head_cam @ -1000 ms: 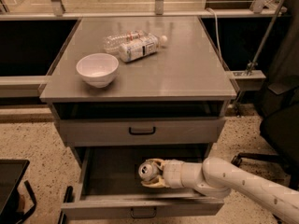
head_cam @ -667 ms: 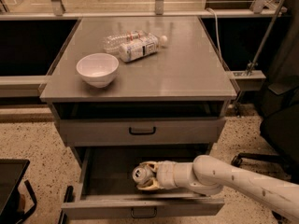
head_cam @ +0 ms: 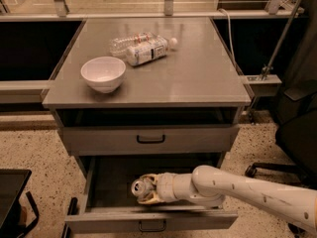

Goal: Place 7up can into middle drawer

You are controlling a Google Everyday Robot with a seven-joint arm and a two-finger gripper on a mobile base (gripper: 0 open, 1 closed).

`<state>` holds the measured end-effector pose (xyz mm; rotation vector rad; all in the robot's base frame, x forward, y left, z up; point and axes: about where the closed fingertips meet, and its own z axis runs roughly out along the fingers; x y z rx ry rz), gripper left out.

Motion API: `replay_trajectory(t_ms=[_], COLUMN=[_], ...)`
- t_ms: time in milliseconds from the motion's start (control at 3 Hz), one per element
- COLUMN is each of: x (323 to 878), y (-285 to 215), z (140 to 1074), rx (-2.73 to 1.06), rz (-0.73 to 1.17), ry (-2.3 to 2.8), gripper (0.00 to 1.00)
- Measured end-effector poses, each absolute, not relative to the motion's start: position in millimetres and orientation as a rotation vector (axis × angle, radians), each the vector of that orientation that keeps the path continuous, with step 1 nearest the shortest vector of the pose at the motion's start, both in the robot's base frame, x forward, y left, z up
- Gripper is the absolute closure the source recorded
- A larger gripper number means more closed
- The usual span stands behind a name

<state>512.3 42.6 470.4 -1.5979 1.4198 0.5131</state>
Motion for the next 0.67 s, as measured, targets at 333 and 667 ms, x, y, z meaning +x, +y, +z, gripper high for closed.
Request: replay_trajectory(t_ms=[333,667], x=[511,520], y=[59,77], z=[443,413], rx=[-1.599,-1.591], rz=[0.582,0.616], ry=[1.448,1.484], gripper=[1.00,1.00])
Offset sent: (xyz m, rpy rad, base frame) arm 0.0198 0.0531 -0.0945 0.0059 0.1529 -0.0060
